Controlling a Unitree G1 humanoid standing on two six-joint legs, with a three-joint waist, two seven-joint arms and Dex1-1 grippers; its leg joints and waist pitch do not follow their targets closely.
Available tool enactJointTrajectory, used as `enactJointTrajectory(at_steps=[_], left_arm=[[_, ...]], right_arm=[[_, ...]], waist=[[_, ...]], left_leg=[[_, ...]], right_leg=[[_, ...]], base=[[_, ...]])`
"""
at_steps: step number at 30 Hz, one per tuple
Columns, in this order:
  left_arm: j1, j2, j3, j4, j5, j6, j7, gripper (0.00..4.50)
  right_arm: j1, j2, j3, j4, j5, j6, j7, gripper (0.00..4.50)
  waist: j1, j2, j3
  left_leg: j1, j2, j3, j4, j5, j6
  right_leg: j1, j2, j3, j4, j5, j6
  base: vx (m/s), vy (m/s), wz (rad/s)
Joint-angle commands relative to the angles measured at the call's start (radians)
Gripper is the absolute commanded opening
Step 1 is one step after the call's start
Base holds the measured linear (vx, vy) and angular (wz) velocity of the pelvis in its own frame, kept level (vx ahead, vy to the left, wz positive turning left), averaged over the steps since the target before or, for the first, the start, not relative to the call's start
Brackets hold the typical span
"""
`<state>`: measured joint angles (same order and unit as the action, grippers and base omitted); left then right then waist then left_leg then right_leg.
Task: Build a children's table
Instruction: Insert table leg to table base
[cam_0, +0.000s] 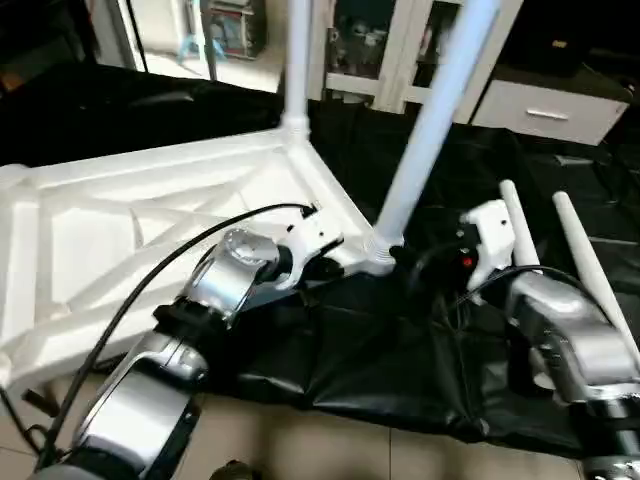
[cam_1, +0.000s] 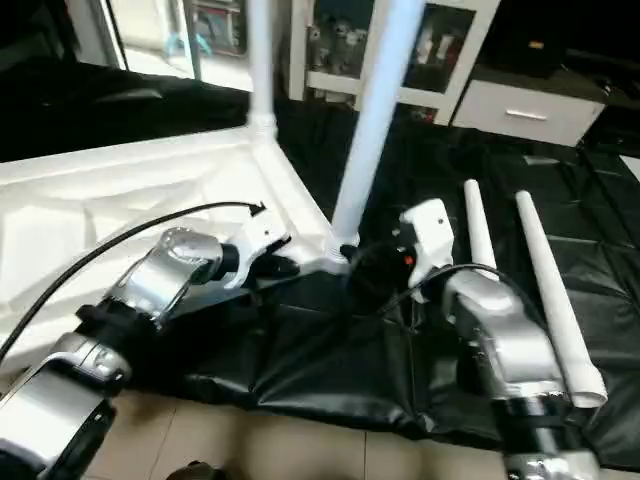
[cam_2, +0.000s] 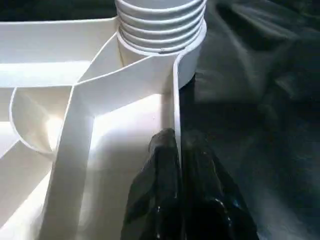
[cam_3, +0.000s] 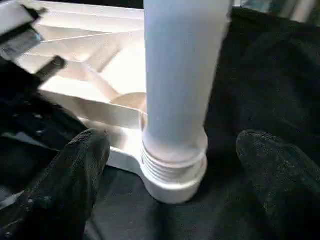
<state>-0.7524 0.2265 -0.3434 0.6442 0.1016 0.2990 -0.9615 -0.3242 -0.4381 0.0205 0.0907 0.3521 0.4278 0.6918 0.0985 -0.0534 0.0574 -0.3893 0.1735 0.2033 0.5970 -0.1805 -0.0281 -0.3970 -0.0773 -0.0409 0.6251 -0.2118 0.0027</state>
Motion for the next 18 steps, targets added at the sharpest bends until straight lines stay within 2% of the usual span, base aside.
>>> enactJointTrajectory(at_steps=[1,2,3,4,6,7,9,10,11,12,18], left_arm=[[0.004,-0.007,-0.026,-0.054,-0.027,-0.009,-0.043,0.0],[0.012,0.0,-0.03,-0.069,-0.03,-0.007,-0.058,0.0],[0.023,0.008,-0.034,-0.089,-0.031,-0.008,-0.076,0.0],[0.03,0.014,-0.037,-0.102,-0.032,-0.007,-0.088,0.0],[0.041,0.023,-0.041,-0.12,-0.034,-0.007,-0.107,0.0],[0.058,0.037,-0.048,-0.154,-0.036,-0.002,-0.137,0.0],[0.074,0.051,-0.056,-0.185,-0.044,0.002,-0.166,0.0],[0.081,0.055,-0.058,-0.198,-0.05,0.003,-0.178,0.0],[0.085,0.057,-0.058,-0.207,-0.055,0.008,-0.185,0.0],[0.093,0.065,-0.063,-0.225,-0.059,0.001,-0.2,0.0],[0.122,0.096,-0.082,-0.281,-0.072,0.008,-0.261,0.0]], right_arm=[[-0.002,-0.026,0.007,-0.016,0.016,0.003,0.055,4.45],[-0.004,-0.038,0.013,-0.016,0.019,0.005,0.077,4.45],[-0.006,-0.054,0.019,-0.016,0.02,0.0,0.106,4.45],[-0.008,-0.065,0.024,-0.017,0.021,0.001,0.125,4.45],[-0.012,-0.085,0.033,-0.018,0.023,0.011,0.155,4.45],[-0.016,-0.111,0.044,-0.016,0.014,0.016,0.193,4.45],[-0.021,-0.13,0.052,-0.009,0.004,0.01,0.22,4.45],[-0.023,-0.138,0.055,-0.007,0.004,0.011,0.234,4.45],[-0.024,-0.143,0.056,-0.007,0.004,0.012,0.243,4.45],[-0.025,-0.151,0.06,-0.007,0.007,0.017,0.259,4.45],[-0.034,-0.171,0.073,0.012,-0.003,0.003,0.299,4.45]], waist=[[0.002,0.0,-0.069],[0.002,0.0,-0.068],[0.003,-0.004,-0.067],[0.005,-0.002,-0.067],[0.005,-0.002,-0.066],[0.006,-0.004,-0.067],[0.009,-0.002,-0.067],[0.01,-0.007,-0.067],[0.011,-0.005,-0.067],[0.011,-0.008,-0.067],[0.015,-0.008,-0.068]], left_leg=[[0.033,0.068,-0.027,-0.061,-0.1,0.075],[0.032,0.068,-0.027,-0.062,-0.104,0.071],[0.033,0.069,-0.027,-0.063,-0.115,0.065],[0.032,0.07,-0.028,-0.063,-0.119,0.059],[0.034,0.068,-0.027,-0.063,-0.125,0.056],[0.033,0.069,-0.028,-0.063,-0.124,0.055],[0.032,0.07,-0.028,-0.063,-0.111,0.056],[0.031,0.069,-0.027,-0.062,-0.106,0.059],[0.032,0.069,-0.027,-0.061,-0.105,0.061],[0.032,0.068,-0.026,-0.061,-0.104,0.063],[0.033,0.068,-0.026,-0.059,-0.085,0.068]], right_leg=[[0.05,-0.08,0.043,-0.058,0.072,-0.29],[0.049,-0.08,0.043,-0.059,0.061,-0.287],[0.049,-0.08,0.042,-0.06,0.042,-0.284],[0.049,-0.081,0.042,-0.059,0.029,-0.28],[0.046,-0.08,0.043,-0.062,0.015,-0.274],[0.048,-0.081,0.042,-0.061,0.009,-0.271],[0.048,-0.082,0.043,-0.06,0.013,-0.267],[0.047,-0.081,0.042,-0.059,0.015,-0.266],[0.045,-0.081,0.042,-0.059,0.01,-0.266],[0.045,-0.08,0.042,-0.059,0.008,-0.266],[0.043,-0.079,0.042,-0.055,0.014,-0.267]], base=[[0.0,0.0,0.0],[0.0,0.0,0.0],[0.0,0.0,0.0],[0.0,0.0,0.0],[0.0,0.0,0.0],[0.0,0.0,0.0],[0.0,0.0,0.0],[0.0,0.0,0.0],[0.0,0.0,0.0],[0.0,0.0,0.0],[0.0,0.0,0.0]])
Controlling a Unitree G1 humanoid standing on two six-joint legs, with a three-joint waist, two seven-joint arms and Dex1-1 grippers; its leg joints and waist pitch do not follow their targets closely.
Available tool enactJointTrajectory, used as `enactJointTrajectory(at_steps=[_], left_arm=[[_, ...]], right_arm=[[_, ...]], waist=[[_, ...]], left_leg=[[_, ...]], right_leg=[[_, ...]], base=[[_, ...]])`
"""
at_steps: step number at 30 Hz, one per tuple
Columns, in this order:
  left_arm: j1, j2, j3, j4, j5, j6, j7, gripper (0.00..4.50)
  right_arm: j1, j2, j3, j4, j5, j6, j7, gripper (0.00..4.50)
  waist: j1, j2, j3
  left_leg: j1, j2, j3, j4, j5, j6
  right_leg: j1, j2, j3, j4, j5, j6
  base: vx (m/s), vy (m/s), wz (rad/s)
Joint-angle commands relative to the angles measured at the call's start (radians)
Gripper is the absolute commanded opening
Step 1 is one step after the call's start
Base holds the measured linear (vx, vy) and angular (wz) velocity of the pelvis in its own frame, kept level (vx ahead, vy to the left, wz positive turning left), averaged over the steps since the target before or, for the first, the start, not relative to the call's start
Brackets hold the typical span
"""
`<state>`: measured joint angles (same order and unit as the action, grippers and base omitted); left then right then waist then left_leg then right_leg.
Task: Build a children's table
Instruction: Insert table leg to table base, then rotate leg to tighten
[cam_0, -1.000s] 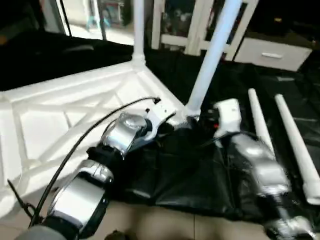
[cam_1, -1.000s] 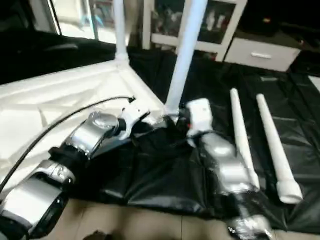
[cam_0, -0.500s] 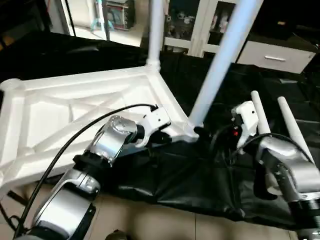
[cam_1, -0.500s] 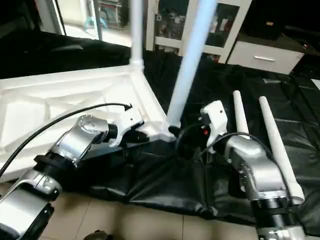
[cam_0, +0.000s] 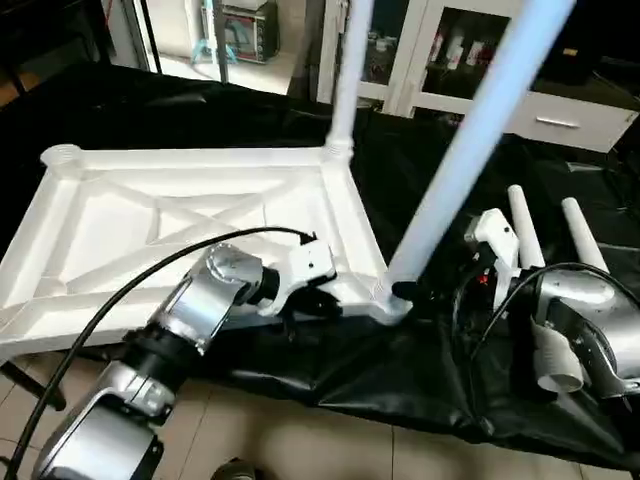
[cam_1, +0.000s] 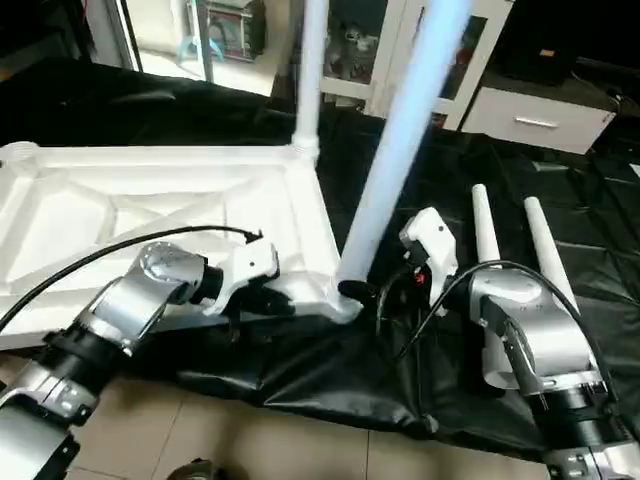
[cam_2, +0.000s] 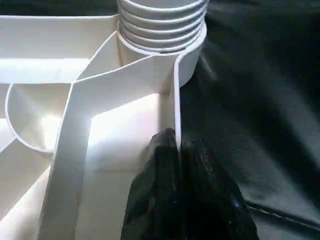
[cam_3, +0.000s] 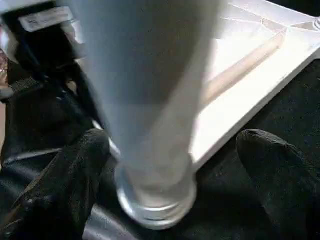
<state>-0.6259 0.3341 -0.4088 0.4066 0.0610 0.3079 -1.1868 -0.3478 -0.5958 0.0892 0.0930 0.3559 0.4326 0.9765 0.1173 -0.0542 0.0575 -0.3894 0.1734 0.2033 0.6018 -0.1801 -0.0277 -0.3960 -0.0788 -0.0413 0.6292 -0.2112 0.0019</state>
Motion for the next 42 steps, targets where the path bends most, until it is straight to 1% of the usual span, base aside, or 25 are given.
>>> enactJointTrajectory(at_steps=[1,2,4,6,7,8,11,14,17,20,22,24,25,26,28,29,33,35,36,37,38,39,41,42], left_arm=[[0.002,-0.003,-0.019,-0.057,-0.03,0.001,-0.047,0.0],[0.002,-0.002,-0.019,-0.058,-0.03,0.001,-0.047,0.0],[0.01,0.009,-0.021,-0.076,-0.035,0.008,-0.06,0.0],[0.013,0.013,-0.022,-0.082,-0.035,0.01,-0.065,0.0],[0.014,0.015,-0.021,-0.085,-0.035,0.011,-0.068,0.0],[0.015,0.017,-0.022,-0.089,-0.036,0.012,-0.07,0.0],[0.016,0.022,-0.026,-0.096,-0.038,0.015,-0.077,0.0],[0.018,0.023,-0.028,-0.1,-0.036,0.017,-0.08,0.0],[0.019,0.023,-0.03,-0.104,-0.034,0.021,-0.081,0.0],[0.021,0.026,-0.031,-0.107,-0.033,0.023,-0.081,0.0],[0.021,0.027,-0.032,-0.108,-0.034,0.025,-0.081,0.0],[0.022,0.029,-0.033,-0.11,-0.034,0.027,-0.08,0.0],[0.022,0.029,-0.034,-0.111,-0.034,0.028,-0.08,0.0],[0.022,0.029,-0.034,-0.111,-0.034,0.028,-0.08,0.0],[0.023,0.03,-0.035,-0.113,-0.034,0.03,-0.078,0.0],[0.023,0.031,-0.036,-0.114,-0.034,0.031,-0.078,0.0],[0.024,0.031,-0.037,-0.116,-0.035,0.032,-0.079,0.0],[0.023,0.032,-0.039,-0.114,-0.034,0.031,-0.08,0.0],[0.023,0.033,-0.04,-0.113,-0.033,0.03,-0.08,0.0],[0.023,0.033,-0.04,-0.114,-0.033,0.03,-0.08,0.0],[0.022,0.033,-0.041,-0.114,-0.033,0.031,-0.08,0.0],[0.022,0.033,-0.041,-0.115,-0.034,0.032,-0.08,0.0],[0.022,0.033,-0.042,-0.114,-0.034,0.032,-0.08,0.0],[0.021,0.034,-0.043,-0.113,-0.034,0.032,-0.08,0.0]], right_arm=[[-0.013,-0.017,0.005,0.018,-0.002,-0.004,0.033,4.45],[-0.013,-0.018,0.006,0.019,-0.002,-0.004,0.035,4.45],[-0.014,-0.031,0.014,0.026,0.0,-0.01,0.074,4.45],[-0.017,-0.042,0.027,0.034,-0.011,-0.021,0.095,4.45],[-0.018,-0.044,0.032,0.036,-0.014,-0.022,0.103,4.45],[-0.019,-0.047,0.036,0.04,-0.016,-0.024,0.114,4.45],[-0.027,-0.05,0.057,0.06,-0.027,-0.041,0.149,4.45],[-0.04,-0.033,0.068,0.084,-0.041,-0.053,0.152,4.45],[-0.052,-0.021,0.081,0.097,-0.047,-0.063,0.16,4.45],[-0.06,-0.009,0.092,0.11,-0.055,-0.077,0.162,4.45],[-0.065,-0.002,0.096,0.122,-0.061,-0.088,0.168,4.45],[-0.073,0.008,0.097,0.136,-0.06,-0.1,0.169,4.17],[-0.074,0.01,0.097,0.14,-0.06,-0.101,0.173,4.08],[-0.074,0.01,0.097,0.14,-0.06,-0.101,0.173,4.06],[-0.075,0.01,0.104,0.148,-0.069,-0.107,0.182,3.84],[-0.075,0.01,0.105,0.15,-0.071,-0.109,0.184,3.72],[-0.077,0.011,0.106,0.158,-0.074,-0.114,0.194,3.45],[-0.078,0.011,0.111,0.165,-0.077,-0.122,0.205,3.18],[-0.077,0.011,0.115,0.17,-0.081,-0.128,0.211,3.18],[-0.077,0.011,0.117,0.173,-0.084,-0.13,0.213,3.0],[-0.078,0.011,0.118,0.174,-0.085,-0.131,0.214,3.0],[-0.078,0.011,0.119,0.175,-0.086,-0.132,0.215,2.82],[-0.077,0.011,0.121,0.177,-0.088,-0.134,0.217,2.74],[-0.077,0.011,0.123,0.178,-0.089,-0.135,0.218,2.65]], waist=[[-0.004,-0.007,-0.068],[-0.005,-0.007,-0.067],[-0.004,-0.004,-0.068],[-0.005,-0.005,-0.068],[-0.005,-0.004,-0.069],[-0.005,-0.006,-0.069],[-0.005,-0.003,-0.07],[-0.006,-0.002,-0.071],[-0.005,-0.003,-0.072],[-0.005,-0.002,-0.073],[-0.004,-0.003,-0.072],[-0.004,-0.002,-0.072],[-0.005,-0.004,-0.072],[-0.004,-0.003,-0.072],[-0.004,-0.005,-0.072],[-0.004,-0.004,-0.073],[-0.004,-0.003,-0.073],[-0.004,-0.003,-0.073],[-0.004,-0.003,-0.073],[-0.004,-0.003,-0.073],[-0.004,-0.002,-0.073],[-0.004,-0.003,-0.073],[-0.005,-0.003,-0.073],[-0.004,-0.001,-0.073]], left_leg=[[0.032,0.067,-0.026,-0.064,-0.095,0.066],[0.031,0.067,-0.026,-0.065,-0.107,0.063],[0.032,0.067,-0.027,-0.065,-0.114,0.059],[0.032,0.067,-0.027,-0.064,-0.112,0.058],[0.032,0.067,-0.027,-0.064,-0.109,0.059],[0.032,0.066,-0.026,-0.063,-0.105,0.061],[0.031,0.066,-0.027,-0.063,-0.11,0.061],[0.031,0.065,-0.027,-0.061,-0.099,0.063],[0.032,0.066,-0.027,-0.061,-0.089,0.068],[0.032,0.066,-0.027,-0.06,-0.085,0.07],[0.032,0.065,-0.026,-0.06,-0.089,0.069],[0.033,0.065,-0.026,-0.06,-0.098,0.065],[0.032,0.065,-0.027,-0.061,-0.102,0.063],[0.033,0.065,-0.027,-0.061,-0.104,0.063],[0.033,0.065,-0.027,-0.061,-0.099,0.062],[0.033,0.065,-0.027,-0.06,-0.095,0.063],[0.032,0.065,-0.026,-0.059,-0.092,0.069],[0.033,0.065,-0.026,-0.059,-0.095,0.067],[0.033,0.065,-0.026,-0.059,-0.096,0.066],[0.032,0.065,-0.027,-0.059,-0.097,0.065],[0.033,0.065,-0.026,-0.059,-0.098,0.065],[0.032,0.065,-0.026,-0.059,-0.098,0.065],[0.032,0.065,-0.027,-0.059,-0.095,0.067],[0.033,0.065,-0.027,-0.059,-0.097,0.067]], right_leg=[[0.042,-0.077,0.042,-0.061,0.003,-0.266],[0.042,-0.078,0.042,-0.062,-0.009,-0.264],[0.042,-0.079,0.042,-0.063,-0.017,-0.262],[0.043,-0.077,0.042,-0.062,-0.009,-0.264],[0.043,-0.078,0.041,-0.062,-0.005,-0.266],[0.043,-0.076,0.041,-0.06,0.002,-0.267],[0.044,-0.078,0.041,-0.06,0.002,-0.269],[0.044,-0.076,0.041,-0.058,0.022,-0.279],[0.044,-0.075,0.04,-0.055,0.04,-0.285],[0.044,-0.075,0.04,-0.053,0.048,-0.289],[0.044,-0.075,0.04,-0.054,0.046,-0.29],[0.044,-0.076,0.04,-0.055,0.032,-0.289],[0.045,-0.076,0.039,-0.056,0.024,-0.286],[0.045,-0.076,0.04,-0.056,0.021,-0.284],[0.044,-0.075,0.039,-0.055,0.024,-0.285],[0.045,-0.075,0.039,-0.054,0.028,-0.286],[0.045,-0.075,0.04,-0.054,0.038,-0.287],[0.044,-0.075,0.039,-0.054,0.034,-0.287],[0.045,-0.075,0.039,-0.054,0.032,-0.286],[0.045,-0.075,0.039,-0.054,0.03,-0.285],[0.045,-0.075,0.039,-0.054,0.03,-0.286],[0.045,-0.075,0.039,-0.054,0.031,-0.287],[0.045,-0.075,0.039,-0.053,0.037,-0.287],[0.045,-0.075,0.039,-0.054,0.034,-0.287]], base=[[0.0,0.0,0.0],[0.0,0.0,0.0],[0.0,0.0,0.0],[0.0,0.0,0.0],[0.0,0.0,0.0],[0.0,0.0,0.0],[0.0,0.0,0.0],[0.0,0.0,0.0],[0.0,0.0,0.0],[0.0,0.0,0.0],[0.0,0.0,0.0],[0.0,0.0,0.0],[0.0,0.0,0.0],[0.0,0.0,0.0],[0.0,0.0,0.0],[0.0,0.0,0.0],[0.0,0.0,0.0],[0.0,0.0,0.0],[0.0,0.0,0.0],[0.0,0.0,0.0],[0.0,0.0,0.0],[0.0,0.0,0.0],[0.0,0.0,0.0],[0.0,0.0,0.0]])
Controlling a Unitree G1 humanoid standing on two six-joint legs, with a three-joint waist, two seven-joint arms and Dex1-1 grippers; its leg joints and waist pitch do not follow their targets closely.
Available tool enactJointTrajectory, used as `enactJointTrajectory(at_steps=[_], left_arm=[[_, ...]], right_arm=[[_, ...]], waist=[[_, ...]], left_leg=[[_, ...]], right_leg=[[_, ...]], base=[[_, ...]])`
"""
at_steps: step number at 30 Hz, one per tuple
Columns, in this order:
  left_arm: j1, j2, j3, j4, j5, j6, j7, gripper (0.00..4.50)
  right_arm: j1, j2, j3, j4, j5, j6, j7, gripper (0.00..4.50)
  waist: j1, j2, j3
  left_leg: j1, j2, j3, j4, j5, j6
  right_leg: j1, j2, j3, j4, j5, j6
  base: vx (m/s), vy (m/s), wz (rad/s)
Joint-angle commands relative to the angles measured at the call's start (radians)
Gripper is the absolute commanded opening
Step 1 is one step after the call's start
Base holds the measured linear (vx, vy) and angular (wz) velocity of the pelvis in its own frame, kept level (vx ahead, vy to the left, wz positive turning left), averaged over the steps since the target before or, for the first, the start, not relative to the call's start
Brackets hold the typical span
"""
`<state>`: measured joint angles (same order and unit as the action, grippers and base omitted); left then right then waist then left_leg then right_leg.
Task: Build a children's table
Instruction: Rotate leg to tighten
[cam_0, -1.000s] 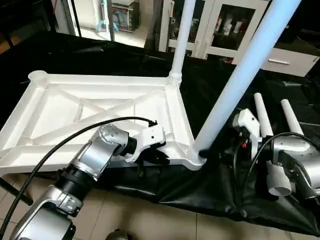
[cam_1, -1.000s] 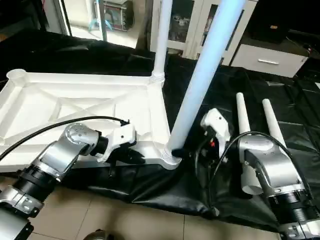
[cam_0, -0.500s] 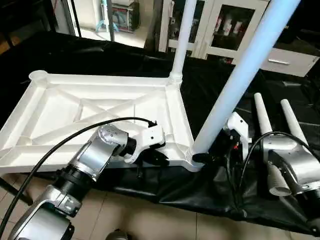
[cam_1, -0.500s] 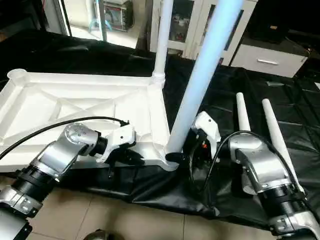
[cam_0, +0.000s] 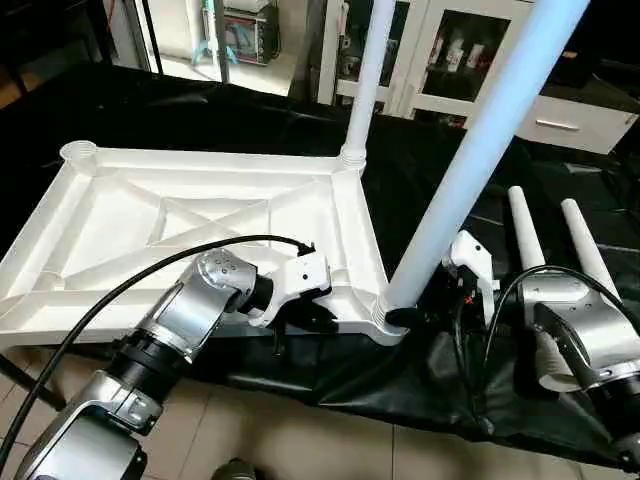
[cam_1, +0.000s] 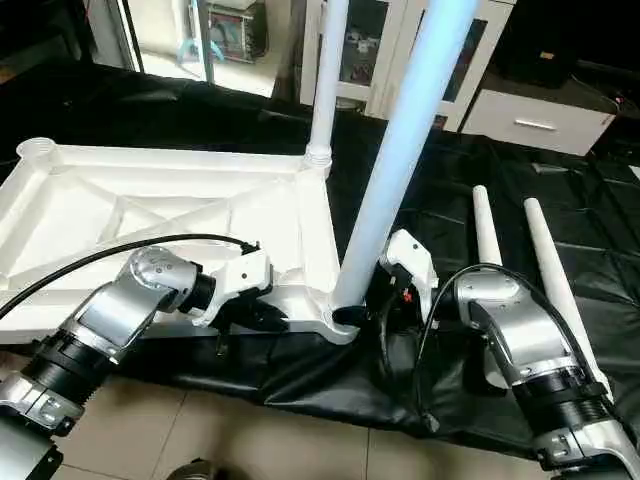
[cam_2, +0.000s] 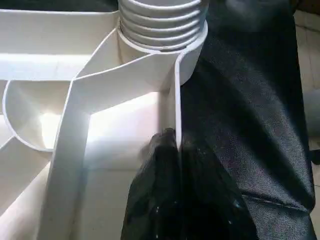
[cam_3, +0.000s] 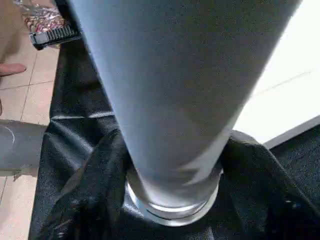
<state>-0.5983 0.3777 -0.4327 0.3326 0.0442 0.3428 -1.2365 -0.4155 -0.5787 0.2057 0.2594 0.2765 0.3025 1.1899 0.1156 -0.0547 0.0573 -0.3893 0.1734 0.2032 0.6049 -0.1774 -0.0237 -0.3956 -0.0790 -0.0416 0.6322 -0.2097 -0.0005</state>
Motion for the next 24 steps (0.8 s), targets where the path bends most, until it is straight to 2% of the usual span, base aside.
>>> enactJointTrajectory(at_steps=[1,8,17,20,22,24], left_arm=[[-0.007,-0.009,-0.019,-0.039,-0.017,-0.003,-0.031,0.0],[-0.007,-0.003,-0.021,-0.038,-0.018,-0.003,-0.033,0.0],[-0.004,0.0,-0.024,-0.037,-0.017,-0.001,-0.032,0.0],[-0.008,-0.004,-0.022,-0.027,-0.017,0.0,-0.025,0.0],[-0.018,-0.018,-0.015,-0.004,-0.018,0.01,-0.006,0.0],[-0.032,-0.036,-0.01,0.024,-0.01,0.011,0.022,0.0]], right_arm=[[-0.009,-0.006,0.007,0.012,-0.011,-0.005,0.006,2.58],[-0.006,0.001,0.011,0.023,-0.021,-0.017,0.015,2.19],[0.01,0.008,0.019,0.022,-0.028,-0.02,0.019,2.09],[0.011,0.029,0.003,0.04,-0.036,-0.016,-0.027,2.09],[0.004,0.062,-0.016,0.088,-0.055,-0.008,-0.111,2.09],[-0.008,0.09,-0.023,0.145,-0.091,-0.006,-0.204,2.08]], waist=[[-0.003,-0.002,-0.073],[-0.004,-0.001,-0.073],[-0.005,-0.003,-0.073],[-0.006,-0.002,-0.073],[-0.01,-0.002,-0.069],[-0.016,-0.001,-0.065]], left_leg=[[0.032,0.065,-0.027,-0.062,-0.1,0.063],[0.032,0.065,-0.027,-0.062,-0.111,0.058],[0.033,0.065,-0.028,-0.063,-0.121,0.052],[0.033,0.064,-0.027,-0.063,-0.119,0.052],[0.033,0.063,-0.027,-0.066,-0.141,0.041],[0.037,0.063,-0.03,-0.073,-0.197,0.012]], right_leg=[[0.045,-0.074,0.039,-0.056,0.032,-0.285],[0.044,-0.074,0.039,-0.057,0.022,-0.283],[0.044,-0.075,0.039,-0.059,0.001,-0.278],[0.043,-0.075,0.04,-0.059,-0.001,-0.278],[0.04,-0.074,0.039,-0.065,-0.038,-0.273],[0.039,-0.075,0.038,-0.074,-0.119,-0.26]], base=[[0.0,0.0,0.0],[0.0,0.0,0.0],[0.0,0.0,0.0],[0.0,0.0,0.0],[0.0,0.0,0.0],[0.0,0.0,0.0]])
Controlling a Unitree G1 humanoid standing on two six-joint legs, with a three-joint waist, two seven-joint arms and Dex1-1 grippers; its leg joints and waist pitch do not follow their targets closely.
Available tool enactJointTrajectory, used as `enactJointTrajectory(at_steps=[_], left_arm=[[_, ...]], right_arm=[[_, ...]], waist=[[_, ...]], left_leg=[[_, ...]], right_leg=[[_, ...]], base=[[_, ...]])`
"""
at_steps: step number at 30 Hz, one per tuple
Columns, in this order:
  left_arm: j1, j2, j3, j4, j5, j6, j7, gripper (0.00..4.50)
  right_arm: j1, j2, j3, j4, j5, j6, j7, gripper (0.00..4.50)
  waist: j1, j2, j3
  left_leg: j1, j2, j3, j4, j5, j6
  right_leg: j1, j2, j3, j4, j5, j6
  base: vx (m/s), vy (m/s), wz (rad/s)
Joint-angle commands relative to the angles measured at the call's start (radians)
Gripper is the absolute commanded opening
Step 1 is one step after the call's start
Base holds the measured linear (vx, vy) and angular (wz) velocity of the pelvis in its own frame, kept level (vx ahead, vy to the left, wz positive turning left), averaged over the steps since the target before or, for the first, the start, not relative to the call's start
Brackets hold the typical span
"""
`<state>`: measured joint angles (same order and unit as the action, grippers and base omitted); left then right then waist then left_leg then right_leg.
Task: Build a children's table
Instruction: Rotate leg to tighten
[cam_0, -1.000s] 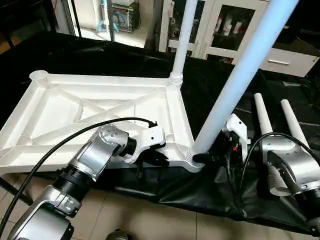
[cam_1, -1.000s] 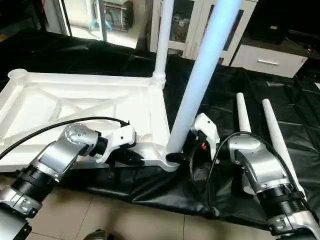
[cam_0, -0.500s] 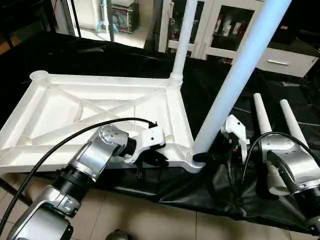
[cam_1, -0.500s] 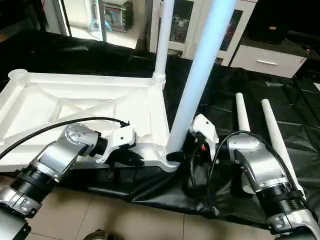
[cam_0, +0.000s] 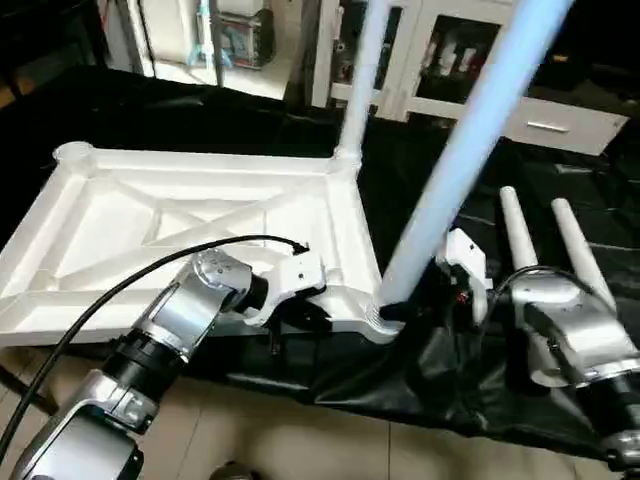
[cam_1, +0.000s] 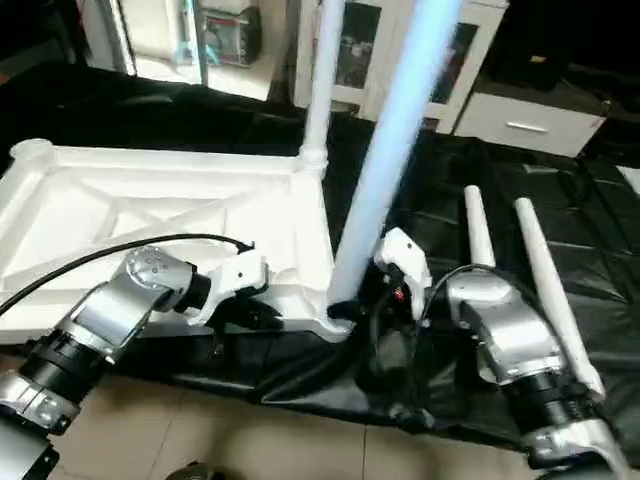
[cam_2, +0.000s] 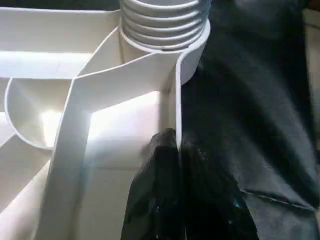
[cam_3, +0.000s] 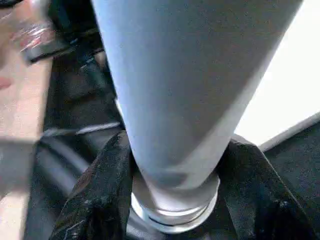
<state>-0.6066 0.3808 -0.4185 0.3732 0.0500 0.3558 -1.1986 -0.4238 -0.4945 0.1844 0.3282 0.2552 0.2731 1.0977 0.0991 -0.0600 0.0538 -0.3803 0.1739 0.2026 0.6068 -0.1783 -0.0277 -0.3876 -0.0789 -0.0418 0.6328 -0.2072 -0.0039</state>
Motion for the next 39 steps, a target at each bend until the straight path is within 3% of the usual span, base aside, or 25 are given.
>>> enactJointTrajectory(at_steps=[1,2,5,8,9,11,12,14,20,28,31,36,39], left_arm=[[-0.057,-0.088,0.004,0.047,-0.01,0.013,0.064,0.0],[-0.057,-0.088,0.004,0.047,-0.01,0.013,0.064,0.0],[-0.091,-0.135,0.033,0.107,-0.006,0.027,0.147,0.0],[-0.145,-0.195,0.08,0.19,-0.003,0.067,0.276,0.0],[-0.185,-0.231,0.105,0.258,0.014,0.085,0.381,0.0],[-0.21,-0.256,0.124,0.302,0.022,0.077,0.448,0.0],[-0.22,-0.267,0.132,0.32,0.023,0.068,0.472,0.0],[-0.26,-0.303,0.156,0.385,0.024,0.043,0.544,0.0],[-0.296,-0.322,0.171,0.453,0.024,0.019,0.583,0.0],[-0.292,-0.313,0.173,0.475,0.025,0.005,0.565,0.0],[-0.297,-0.314,0.175,0.488,0.025,-0.002,0.564,0.0],[-0.303,-0.313,0.177,0.503,0.027,-0.014,0.555,0.0],[-0.301,-0.306,0.174,0.51,0.027,-0.026,0.538,0.0]], right_arm=[[-0.008,0.049,-0.01,0.129,-0.1,0.049,-0.229,2.07],[-0.008,0.049,-0.01,0.129,-0.1,0.049,-0.229,2.07],[-0.012,0.1,-0.029,0.149,-0.103,0.095,-0.327,2.06],[-0.019,0.174,-0.039,0.158,-0.121,0.133,-0.452,2.06],[-0.039,0.25,-0.059,0.193,-0.152,0.14,-0.622,2.05],[-0.06,0.309,-0.095,0.23,-0.16,0.135,-0.76,2.05],[-0.07,0.332,-0.115,0.248,-0.157,0.13,-0.815,2.04],[-0.105,0.409,-0.133,0.306,-0.151,0.091,-0.916,2.04],[-0.135,0.456,-0.138,0.342,-0.169,0.059,-0.935,2.04],[-0.141,0.442,-0.126,0.346,-0.163,0.003,-0.873,2.03],[-0.14,0.444,-0.139,0.339,-0.145,0.001,-0.842,2.72],[-0.125,0.432,-0.14,0.272,-0.107,-0.02,-0.741,3.12],[-0.097,0.407,-0.14,0.186,-0.063,-0.008,-0.657,3.28]], waist=[[-0.008,0.004,-0.057],[-0.016,0.004,-0.053],[-0.022,0.001,-0.055],[-0.024,0.002,-0.056],[-0.024,0.003,-0.056],[-0.032,0.002,-0.057],[-0.033,0.009,-0.057],[-0.04,0.012,-0.058],[-0.038,0.013,-0.062],[-0.034,0.008,-0.06],[-0.036,0.01,-0.057],[-0.038,0.009,-0.056],[-0.039,0.008,-0.057]], left_leg=[[0.03,0.062,-0.031,-0.08,-0.247,-0.011],[0.036,0.06,-0.036,-0.084,-0.311,-0.042],[0.037,0.061,-0.045,-0.088,-0.362,-0.067],[0.041,0.058,-0.042,-0.088,-0.362,-0.07],[0.039,0.058,-0.043,-0.087,-0.364,-0.07],[0.04,0.054,-0.049,-0.089,-0.383,-0.087],[0.039,0.055,-0.052,-0.091,-0.386,-0.092],[0.047,0.054,-0.049,-0.09,-0.417,-0.092],[0.04,0.057,-0.044,-0.097,-0.355,-0.066],[0.037,0.057,-0.038,-0.095,-0.324,-0.043],[0.038,0.059,-0.04,-0.099,-0.346,-0.047],[0.035,0.06,-0.044,-0.102,-0.375,-0.05],[0.03,0.06,-0.044,-0.102,-0.356,-0.032]], right_leg=[[0.027,-0.074,0.037,-0.083,-0.192,-0.244],[0.025,-0.077,0.036,-0.092,-0.286,-0.223],[0.026,-0.083,0.036,-0.103,-0.379,-0.175],[0.018,-0.08,0.038,-0.107,-0.364,-0.169],[0.017,-0.081,0.039,-0.106,-0.364,-0.169],[0.014,-0.083,0.035,-0.111,-0.417,-0.155],[0.017,-0.084,0.034,-0.111,-0.419,-0.149],[0.006,-0.08,0.035,-0.116,-0.388,-0.151],[0.02,-0.076,0.036,-0.106,-0.243,-0.175],[0.021,-0.08,0.038,-0.109,-0.25,-0.177],[0.018,-0.078,0.037,-0.112,-0.278,-0.172],[0.019,-0.08,0.037,-0.117,-0.31,-0.159],[0.024,-0.082,0.039,-0.114,-0.285,-0.166]], base=[[0.0,0.0,0.0],[0.0,0.0,0.0],[0.0,0.0,0.0],[0.0,0.0,0.0],[0.0,0.0,0.0],[0.0,0.0,0.0],[0.0,0.0,0.0],[0.0,0.0,0.0],[0.0,0.0,0.0],[0.0,0.0,0.0],[0.0,0.0,0.0],[0.0,0.0,0.0],[0.0,0.0,0.0]])
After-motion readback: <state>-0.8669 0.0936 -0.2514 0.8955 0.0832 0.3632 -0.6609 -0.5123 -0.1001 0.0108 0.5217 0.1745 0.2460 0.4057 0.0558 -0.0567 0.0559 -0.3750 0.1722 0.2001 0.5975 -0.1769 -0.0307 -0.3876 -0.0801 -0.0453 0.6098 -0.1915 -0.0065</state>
